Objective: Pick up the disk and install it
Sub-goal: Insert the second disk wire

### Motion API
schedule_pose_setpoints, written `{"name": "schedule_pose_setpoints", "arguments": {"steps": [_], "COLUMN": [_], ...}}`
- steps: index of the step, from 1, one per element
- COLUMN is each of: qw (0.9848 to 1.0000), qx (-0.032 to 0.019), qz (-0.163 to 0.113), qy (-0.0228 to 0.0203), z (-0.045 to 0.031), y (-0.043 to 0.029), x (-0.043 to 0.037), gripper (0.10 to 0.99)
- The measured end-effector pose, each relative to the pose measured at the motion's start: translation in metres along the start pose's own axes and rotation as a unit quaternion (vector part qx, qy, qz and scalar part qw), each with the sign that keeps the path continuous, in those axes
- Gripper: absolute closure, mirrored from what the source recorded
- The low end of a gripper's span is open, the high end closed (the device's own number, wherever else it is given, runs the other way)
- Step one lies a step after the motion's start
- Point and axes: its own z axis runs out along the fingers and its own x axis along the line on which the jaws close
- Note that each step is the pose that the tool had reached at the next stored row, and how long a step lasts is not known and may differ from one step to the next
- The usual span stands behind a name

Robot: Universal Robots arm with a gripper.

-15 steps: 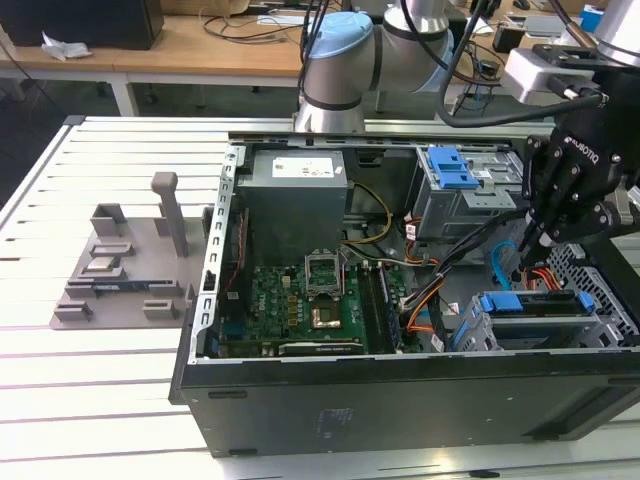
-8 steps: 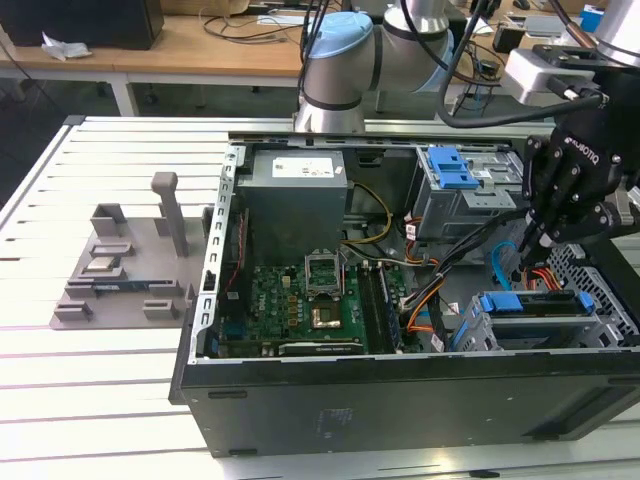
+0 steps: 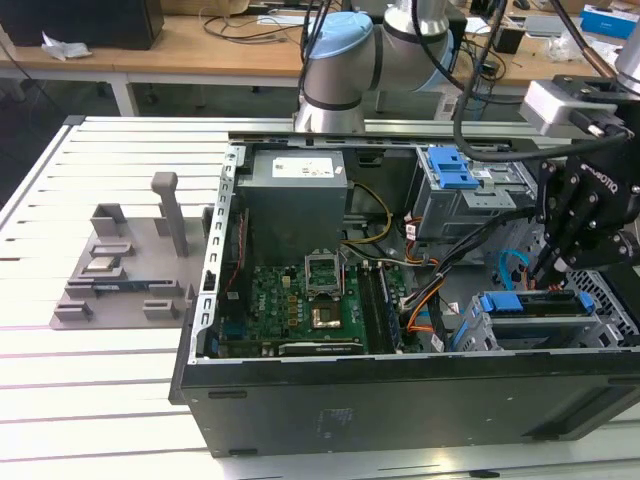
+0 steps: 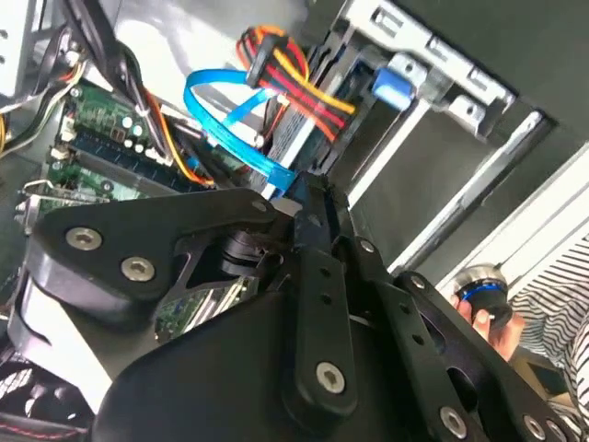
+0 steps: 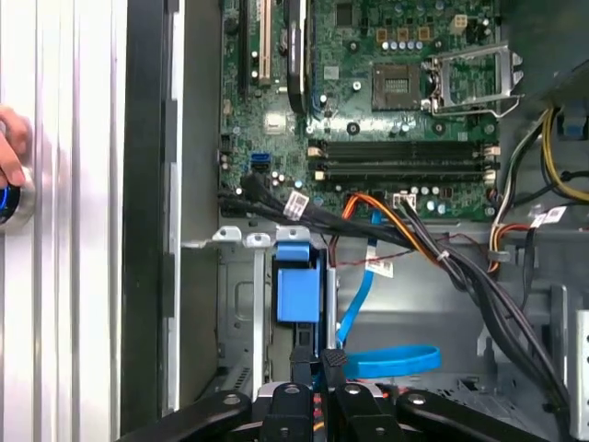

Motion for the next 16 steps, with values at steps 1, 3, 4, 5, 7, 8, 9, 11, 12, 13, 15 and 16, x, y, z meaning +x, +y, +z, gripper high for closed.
{"name": "schedule_pose_setpoints", "arguments": {"steps": [1,3,4,5,7,8,9,11,12,13,15,16], "qw": [1.0000,1.0000,1.0000,1.0000,1.0000,1.0000,1.0000,1.0000,1.0000,1.0000,1.0000,1.0000], "qx": [-0.0006,-0.0011,-0.0012,-0.0013,-0.0013,-0.0012,-0.0013,-0.0013,-0.0013,-0.0013,-0.0013,-0.0013], "qz": [0.000,0.000,0.000,0.000,0.000,0.000,0.000,0.000,0.000,0.000,0.000,0.000], "qy": [0.0000,0.0000,0.0001,0.0000,0.0002,0.0001,0.0001,0.0000,-0.0001,-0.0016,-0.0047,-0.0046], "z": [0.0023,0.0066,0.0093,0.0119,0.0133,0.0135,0.0137,0.0141,0.0146,0.0152,0.0144,0.0135], "y": [-0.0026,-0.0033,-0.0035,-0.0036,-0.0044,-0.0051,-0.0058,-0.0064,-0.0065,-0.0066,-0.0065,-0.0065], "x": [-0.0002,0.0000,0.0001,0.0001,0.0006,0.0007,0.0007,0.0009,0.0011,0.0017,0.0018,0.0019], "gripper": [0.925,0.925,0.925,0.925,0.925,0.925,0.925,0.925,0.925,0.925,0.925,0.925]}}
